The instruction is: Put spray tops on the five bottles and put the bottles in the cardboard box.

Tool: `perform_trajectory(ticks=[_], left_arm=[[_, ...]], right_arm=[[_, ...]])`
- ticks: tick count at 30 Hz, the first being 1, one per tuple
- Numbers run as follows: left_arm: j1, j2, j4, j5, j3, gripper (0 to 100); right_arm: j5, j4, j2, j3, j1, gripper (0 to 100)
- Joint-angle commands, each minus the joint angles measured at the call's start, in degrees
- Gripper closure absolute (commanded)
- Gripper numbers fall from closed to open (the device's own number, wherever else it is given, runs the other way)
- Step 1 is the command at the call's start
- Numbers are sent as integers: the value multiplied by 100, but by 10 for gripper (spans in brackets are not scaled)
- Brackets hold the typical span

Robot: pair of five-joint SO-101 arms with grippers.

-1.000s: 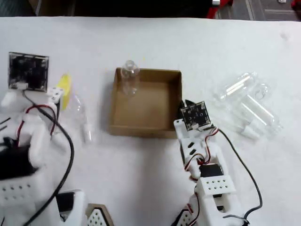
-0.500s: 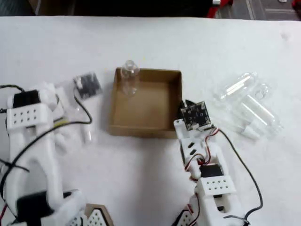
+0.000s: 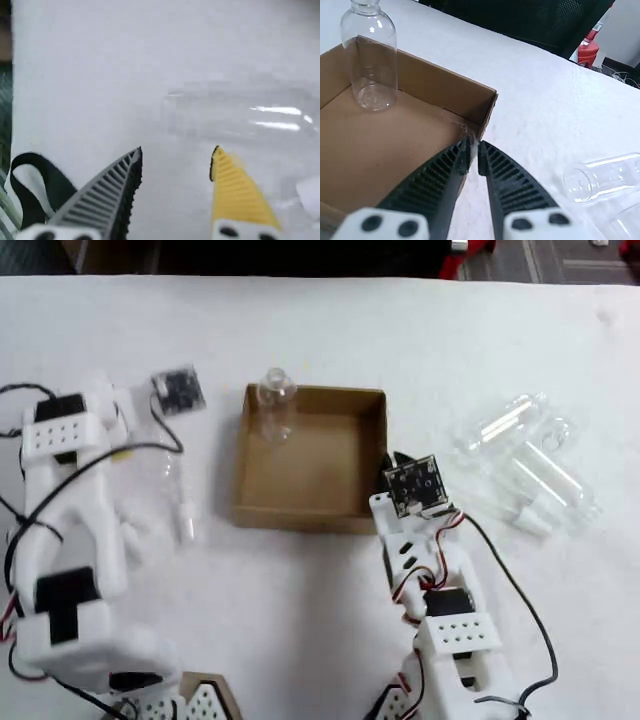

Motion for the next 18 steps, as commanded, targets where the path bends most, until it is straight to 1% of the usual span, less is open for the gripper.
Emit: perform_trajectory(ticks=[1,3,4,5,9,10,12,18], left_arm=[[-40,681,-721,2840,-1600,793],[57,1086,-862,3930,-2057,793],[119,1305,-932,4273,-2233,793],[163,1543,-1046,4431,-2409,793],[215,2466,-1635,4440,-2954,793],[180,2659,-1635,4396,-3103,793],[110,2985,-1407,4070,-3358,793],[-22,3662,-571,2585,-3859,793]], right_arm=[[62,-145,13,-26,-66,978],[62,-145,13,-26,-66,978],[62,-145,13,-26,-66,978],[62,-145,13,-26,-66,978],[62,-145,13,-26,-66,978],[70,-145,13,-26,-66,978],[70,-145,13,-26,-66,978],[70,-145,13,-26,-66,978]])
